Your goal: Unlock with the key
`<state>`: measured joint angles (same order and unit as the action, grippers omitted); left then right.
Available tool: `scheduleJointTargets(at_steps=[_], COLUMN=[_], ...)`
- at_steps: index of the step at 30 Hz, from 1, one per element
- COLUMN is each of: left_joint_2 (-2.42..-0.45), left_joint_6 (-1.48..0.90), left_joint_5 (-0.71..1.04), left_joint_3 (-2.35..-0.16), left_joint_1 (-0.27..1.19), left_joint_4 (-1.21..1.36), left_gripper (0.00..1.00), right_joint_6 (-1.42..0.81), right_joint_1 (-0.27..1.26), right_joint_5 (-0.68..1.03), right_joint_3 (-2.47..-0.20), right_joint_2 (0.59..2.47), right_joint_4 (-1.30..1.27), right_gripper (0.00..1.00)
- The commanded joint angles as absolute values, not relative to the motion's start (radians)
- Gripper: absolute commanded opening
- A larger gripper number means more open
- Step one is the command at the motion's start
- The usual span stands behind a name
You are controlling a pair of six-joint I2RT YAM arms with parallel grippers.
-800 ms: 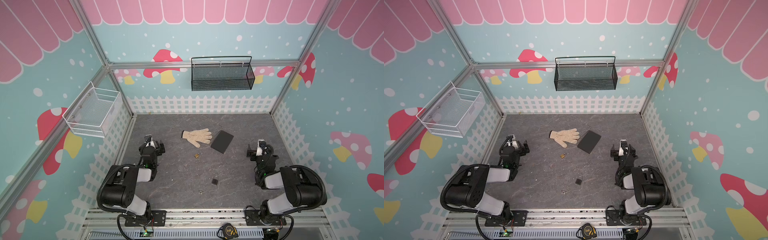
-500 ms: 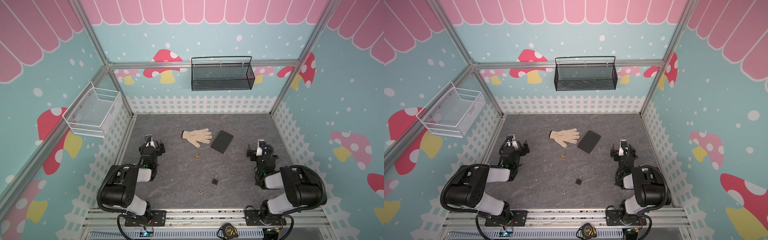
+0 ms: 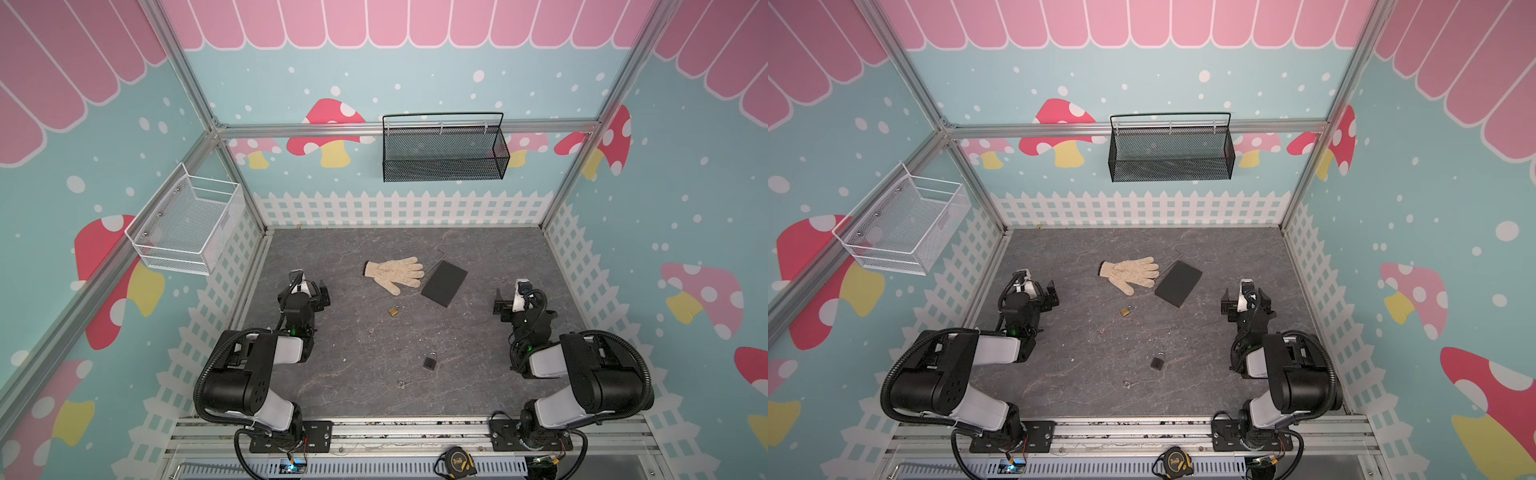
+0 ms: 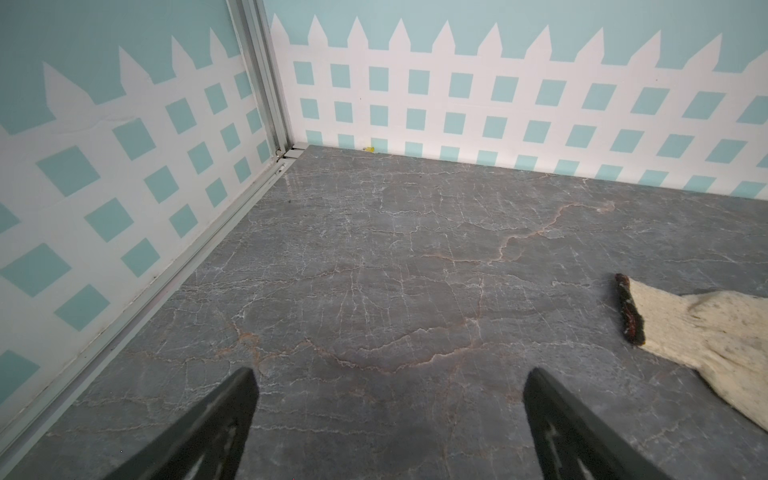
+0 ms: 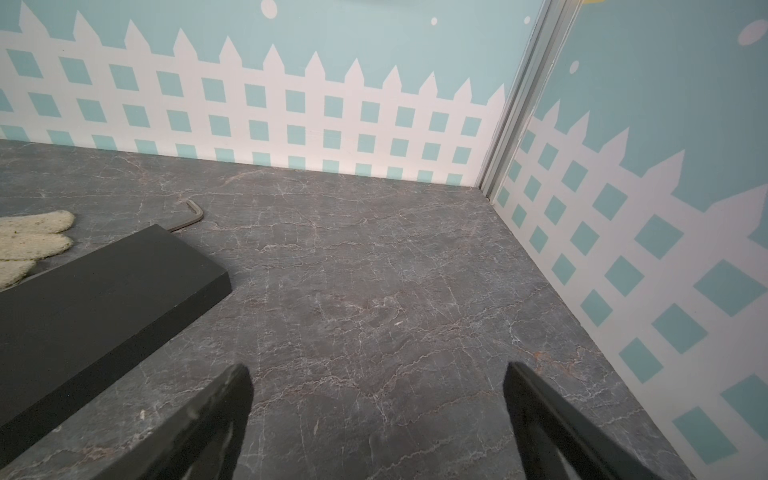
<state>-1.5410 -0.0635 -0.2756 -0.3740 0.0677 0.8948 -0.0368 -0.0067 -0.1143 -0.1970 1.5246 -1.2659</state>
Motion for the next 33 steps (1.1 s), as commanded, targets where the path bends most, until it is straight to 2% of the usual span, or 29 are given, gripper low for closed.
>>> scheduleJointTargets(at_steps=[1,25,29,33], left_joint_2=[-1.54,-1.52,-1.499,-1.413], left_joint_6=[-0.041,-0.064,-0.039,-0.039], left_joint_5=[-0.266,-0.314,-0.262,-0.269], left_joint_3=[-0.39,-0.402,-0.38,-0.371], left_joint_1=[0.065,0.066,0.067,0.067], left_joint_4=[0.896,0.855,0.88,0.824], left_gripper=[1.0,1.0,1.0,1.0], right_joint_6=[-0.019,-0.003,-0.014,-0.017], right_joint_1=[-0.008,-0.008,-0.008,-0.008], right_joint_5=[-0.112,-0.068,-0.089,-0.083], right_joint_3=[-0.204,-0.2,-0.187,-0.211], right_joint_2=[1.517,1.512,1.467,1.363], right_joint_4=[-1.3,-1.302,-1.295,-1.152], right_gripper=[0.97,0.97,0.97,0.97])
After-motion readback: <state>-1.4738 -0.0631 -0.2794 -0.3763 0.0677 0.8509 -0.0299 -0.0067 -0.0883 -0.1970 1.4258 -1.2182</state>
